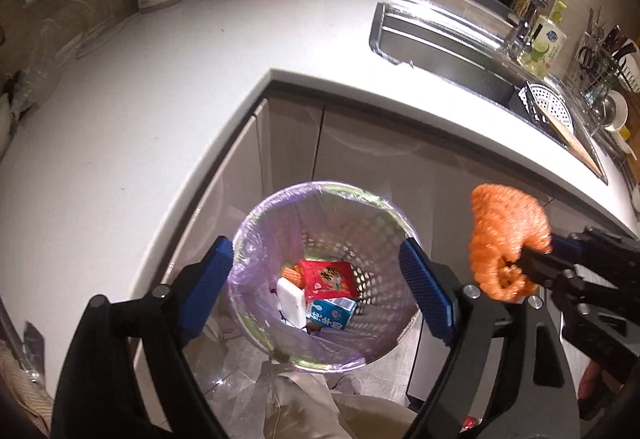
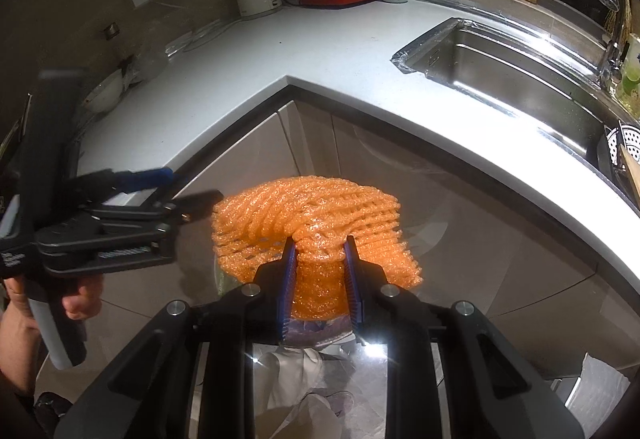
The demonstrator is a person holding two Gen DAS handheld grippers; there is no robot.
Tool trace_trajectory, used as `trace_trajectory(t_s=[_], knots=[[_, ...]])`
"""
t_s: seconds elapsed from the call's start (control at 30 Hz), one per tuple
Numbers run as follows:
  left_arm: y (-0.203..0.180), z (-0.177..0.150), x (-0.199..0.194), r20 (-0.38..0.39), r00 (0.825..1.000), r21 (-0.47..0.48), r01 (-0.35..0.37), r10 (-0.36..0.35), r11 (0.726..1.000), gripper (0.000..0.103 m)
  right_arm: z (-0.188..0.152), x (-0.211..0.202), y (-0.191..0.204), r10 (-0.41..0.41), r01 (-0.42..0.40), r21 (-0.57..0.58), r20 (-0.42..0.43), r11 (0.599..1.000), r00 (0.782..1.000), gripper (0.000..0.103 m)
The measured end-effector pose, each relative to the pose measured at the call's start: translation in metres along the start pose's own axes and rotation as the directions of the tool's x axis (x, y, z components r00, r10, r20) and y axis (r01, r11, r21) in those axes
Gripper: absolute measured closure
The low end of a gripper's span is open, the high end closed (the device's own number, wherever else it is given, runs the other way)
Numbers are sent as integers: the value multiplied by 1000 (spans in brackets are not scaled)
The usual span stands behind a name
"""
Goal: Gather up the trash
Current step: 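Carry the nut shell and orange mesh over the bin and open both grippers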
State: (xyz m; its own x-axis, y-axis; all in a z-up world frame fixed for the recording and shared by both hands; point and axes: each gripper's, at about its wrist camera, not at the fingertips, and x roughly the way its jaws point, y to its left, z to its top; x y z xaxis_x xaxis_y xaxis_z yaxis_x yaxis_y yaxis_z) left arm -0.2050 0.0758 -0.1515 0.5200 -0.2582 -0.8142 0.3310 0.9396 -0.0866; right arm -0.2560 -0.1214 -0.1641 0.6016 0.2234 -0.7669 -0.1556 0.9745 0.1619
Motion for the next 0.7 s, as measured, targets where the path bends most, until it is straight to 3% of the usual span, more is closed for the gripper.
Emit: trace_trajectory(t_s=[0.23,0.6,0.63,0.7], knots=[[22,6,-47,79,995,-52,-61,64,997,15,-8,42,14,35,-40,-63,-68,997,997,80],[27,-4,-58,63,990,-64,-121,125,991,8,-18,123,24,47,-70,-110,-199,991,979,77],[27,-5,-58,63,989,-60,-127,131,990,8,-17,130,24,45,-70,-113,-209,991,977,76],[27,-4,-59,67,987,-55,-144,147,988,8,-17,143,25,37,-66,-119,-230,991,973,63]])
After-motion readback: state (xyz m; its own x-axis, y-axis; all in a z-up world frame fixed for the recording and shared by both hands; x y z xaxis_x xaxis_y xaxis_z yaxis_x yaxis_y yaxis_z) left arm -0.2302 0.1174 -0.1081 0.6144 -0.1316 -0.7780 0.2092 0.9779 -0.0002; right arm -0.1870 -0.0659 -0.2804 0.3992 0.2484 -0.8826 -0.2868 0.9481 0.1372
